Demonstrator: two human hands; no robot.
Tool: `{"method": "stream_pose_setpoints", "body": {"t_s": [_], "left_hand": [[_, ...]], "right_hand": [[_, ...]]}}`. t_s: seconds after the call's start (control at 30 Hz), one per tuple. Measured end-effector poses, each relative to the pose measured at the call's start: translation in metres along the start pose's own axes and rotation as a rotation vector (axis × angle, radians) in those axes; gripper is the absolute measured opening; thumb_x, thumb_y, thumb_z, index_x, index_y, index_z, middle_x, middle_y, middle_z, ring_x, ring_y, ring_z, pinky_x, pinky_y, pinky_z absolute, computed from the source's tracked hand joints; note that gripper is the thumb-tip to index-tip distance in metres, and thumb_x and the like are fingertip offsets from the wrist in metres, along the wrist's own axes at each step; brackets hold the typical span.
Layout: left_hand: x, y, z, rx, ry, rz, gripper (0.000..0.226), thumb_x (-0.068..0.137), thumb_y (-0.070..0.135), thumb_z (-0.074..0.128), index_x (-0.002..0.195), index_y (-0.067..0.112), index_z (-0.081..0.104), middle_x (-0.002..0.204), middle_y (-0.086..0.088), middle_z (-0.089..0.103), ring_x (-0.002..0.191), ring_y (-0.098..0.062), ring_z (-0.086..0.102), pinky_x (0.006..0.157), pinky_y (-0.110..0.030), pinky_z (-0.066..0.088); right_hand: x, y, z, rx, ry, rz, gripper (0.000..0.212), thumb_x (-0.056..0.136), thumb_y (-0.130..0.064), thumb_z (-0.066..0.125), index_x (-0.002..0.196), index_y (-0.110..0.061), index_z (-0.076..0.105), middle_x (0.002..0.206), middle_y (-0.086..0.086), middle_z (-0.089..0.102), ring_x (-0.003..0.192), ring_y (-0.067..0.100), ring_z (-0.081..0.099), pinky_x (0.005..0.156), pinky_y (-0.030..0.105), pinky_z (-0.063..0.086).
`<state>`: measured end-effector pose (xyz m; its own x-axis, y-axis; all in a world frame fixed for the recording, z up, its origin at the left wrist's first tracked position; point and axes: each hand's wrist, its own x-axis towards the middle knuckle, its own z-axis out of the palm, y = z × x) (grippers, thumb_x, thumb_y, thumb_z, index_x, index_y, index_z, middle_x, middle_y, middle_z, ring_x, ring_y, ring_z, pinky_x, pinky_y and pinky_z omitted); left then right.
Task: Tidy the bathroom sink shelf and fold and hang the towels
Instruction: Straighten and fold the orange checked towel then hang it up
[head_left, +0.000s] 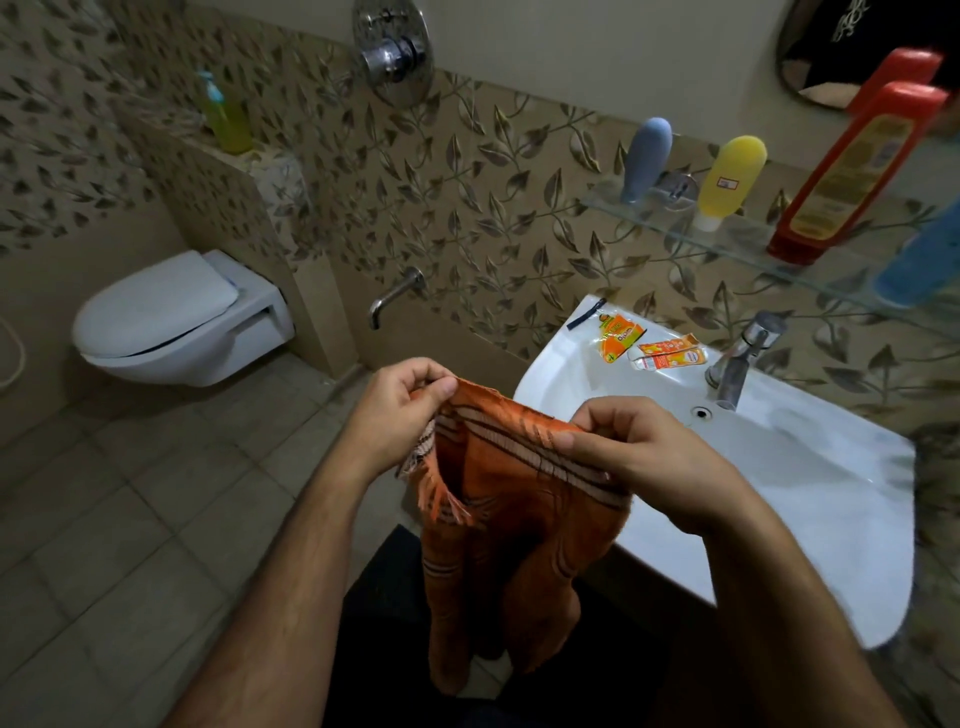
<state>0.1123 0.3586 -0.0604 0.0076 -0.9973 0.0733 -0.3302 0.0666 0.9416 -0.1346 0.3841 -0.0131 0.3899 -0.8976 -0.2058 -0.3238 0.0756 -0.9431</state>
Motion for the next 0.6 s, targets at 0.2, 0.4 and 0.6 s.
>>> {"method": "stream_pose_setpoints", "body": {"t_s": [0.2,0.4,0.6], "left_hand": [[-0.011,-0.001,0.011,-0.121,-0.104,-0.054,0.02,0.095,0.014,0.061,0.112,0.021,0.067,0.055,0.004,0.051,0.058,-0.008,0.059,0.071,-0.025,0.052],[-0.022,0.003,0.02,-0.318,-0.406,-0.061,0.039,0.094,0.014,0.06,0.129,0.031,0.059,0.065,-0.016,0.044,0.07,-0.023,0.051,0.078,-0.035,0.05],[-0.025,0.008,0.031,-0.239,-0.411,-0.029,0.013,0.09,0.017,0.057,0.091,0.01,0.067,0.081,-0.003,0.065,0.08,-0.014,0.06,0.073,-0.025,0.05]], "right_hand": [[0.007,-0.001,0.001,0.048,0.148,-0.09,0.02,0.084,-0.02,0.074,0.075,-0.004,0.067,0.072,0.025,0.067,0.064,0.025,0.058,0.064,0.037,0.044],[0.02,0.001,0.027,-0.083,0.104,-0.131,0.015,0.082,-0.026,0.067,0.076,-0.012,0.069,0.072,0.016,0.069,0.062,0.019,0.061,0.063,0.04,0.049],[0.013,-0.004,0.028,-0.137,0.059,-0.117,0.016,0.084,-0.024,0.069,0.077,-0.01,0.067,0.066,0.012,0.066,0.061,0.017,0.058,0.059,0.042,0.047]]}}
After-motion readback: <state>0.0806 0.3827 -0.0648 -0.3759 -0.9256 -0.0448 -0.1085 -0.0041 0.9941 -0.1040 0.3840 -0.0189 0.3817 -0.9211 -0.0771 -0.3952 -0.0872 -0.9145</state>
